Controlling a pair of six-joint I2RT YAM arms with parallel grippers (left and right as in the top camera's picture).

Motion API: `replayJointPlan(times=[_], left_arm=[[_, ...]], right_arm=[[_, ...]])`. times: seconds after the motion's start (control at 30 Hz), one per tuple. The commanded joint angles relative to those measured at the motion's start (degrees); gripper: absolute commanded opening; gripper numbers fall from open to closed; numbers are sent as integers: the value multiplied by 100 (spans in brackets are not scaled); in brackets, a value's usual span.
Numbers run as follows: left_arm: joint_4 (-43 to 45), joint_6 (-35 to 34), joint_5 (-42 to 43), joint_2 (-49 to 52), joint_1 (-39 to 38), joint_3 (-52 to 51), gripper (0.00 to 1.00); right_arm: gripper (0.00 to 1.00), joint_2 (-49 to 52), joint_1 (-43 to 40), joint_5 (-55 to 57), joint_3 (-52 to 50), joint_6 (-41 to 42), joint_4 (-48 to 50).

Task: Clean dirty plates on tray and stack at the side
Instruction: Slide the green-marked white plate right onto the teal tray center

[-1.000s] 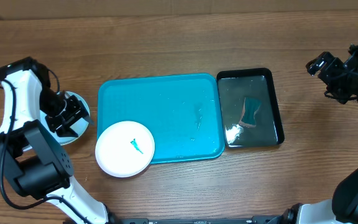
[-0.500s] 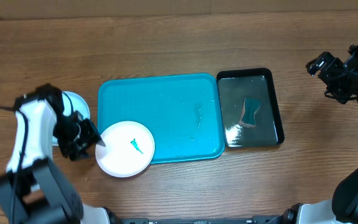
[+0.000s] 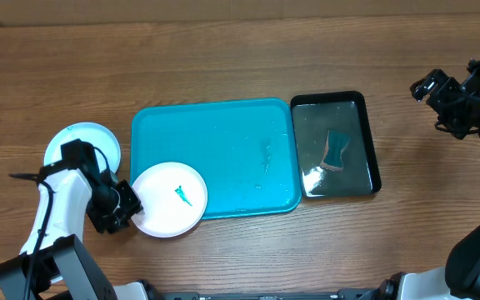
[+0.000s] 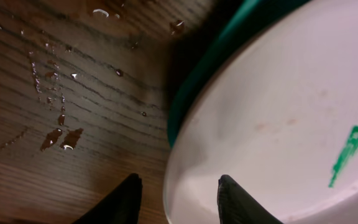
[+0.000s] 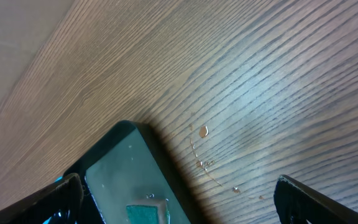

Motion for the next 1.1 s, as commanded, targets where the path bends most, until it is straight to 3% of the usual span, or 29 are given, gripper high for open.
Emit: replayJointPlan(times=[0.0,0.1,0.5,0.73,0.9,1.07], left_arm=[[184,-151,-103,-48,-33,-273,33],[330,-168,-33,-48,-37,-393,4],[874,153,2186,-48,-146,-306,4],[1598,-551,1937,-48,-1152,-192,4],[1294,-1191,868,20,-2415,756,4],[1029,-1550,162,114,-3088,1493,4]], right_arm=[[100,-26,15,-7,81,-2,20],[100,-26,15,-7,81,-2,20],[100,-26,15,-7,81,-2,20],[100,-26,15,-7,81,-2,20],[100,-26,15,-7,81,-2,20],[100,-26,15,-7,81,-2,20]])
